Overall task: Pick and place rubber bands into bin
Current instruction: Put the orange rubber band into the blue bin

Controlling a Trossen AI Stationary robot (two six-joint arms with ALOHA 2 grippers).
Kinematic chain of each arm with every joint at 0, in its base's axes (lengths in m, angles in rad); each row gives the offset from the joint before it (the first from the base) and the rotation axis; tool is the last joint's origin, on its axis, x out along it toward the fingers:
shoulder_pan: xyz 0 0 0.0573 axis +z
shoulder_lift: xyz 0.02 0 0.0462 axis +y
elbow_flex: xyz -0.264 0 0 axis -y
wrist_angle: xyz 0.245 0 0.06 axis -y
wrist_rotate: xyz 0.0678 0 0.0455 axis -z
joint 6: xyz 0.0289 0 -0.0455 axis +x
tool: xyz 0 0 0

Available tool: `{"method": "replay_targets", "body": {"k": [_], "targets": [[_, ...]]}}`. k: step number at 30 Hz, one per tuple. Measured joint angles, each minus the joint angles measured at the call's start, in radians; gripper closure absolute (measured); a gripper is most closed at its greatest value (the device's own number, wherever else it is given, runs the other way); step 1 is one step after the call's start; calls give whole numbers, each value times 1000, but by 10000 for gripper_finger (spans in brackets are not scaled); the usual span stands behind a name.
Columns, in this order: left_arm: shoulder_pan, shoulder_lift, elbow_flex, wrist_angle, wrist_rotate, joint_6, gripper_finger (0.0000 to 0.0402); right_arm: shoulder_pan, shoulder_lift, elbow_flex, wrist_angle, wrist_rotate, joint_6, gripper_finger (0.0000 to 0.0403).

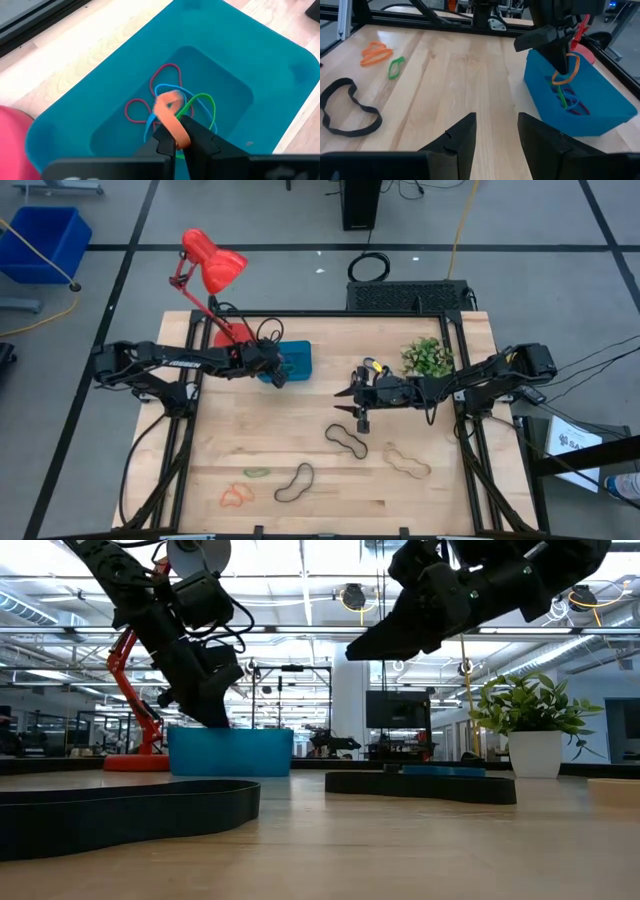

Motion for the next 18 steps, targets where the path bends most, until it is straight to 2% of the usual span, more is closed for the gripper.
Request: {"method": "replay_targets", "body": {"k": [14, 18], "targets": [[0, 0, 0, 3, 17, -16, 366, 0, 0, 0, -1, 0, 0, 261], [0, 0, 0, 3, 17, -26, 348, 0, 0, 0, -1, 0, 0, 261]]}}
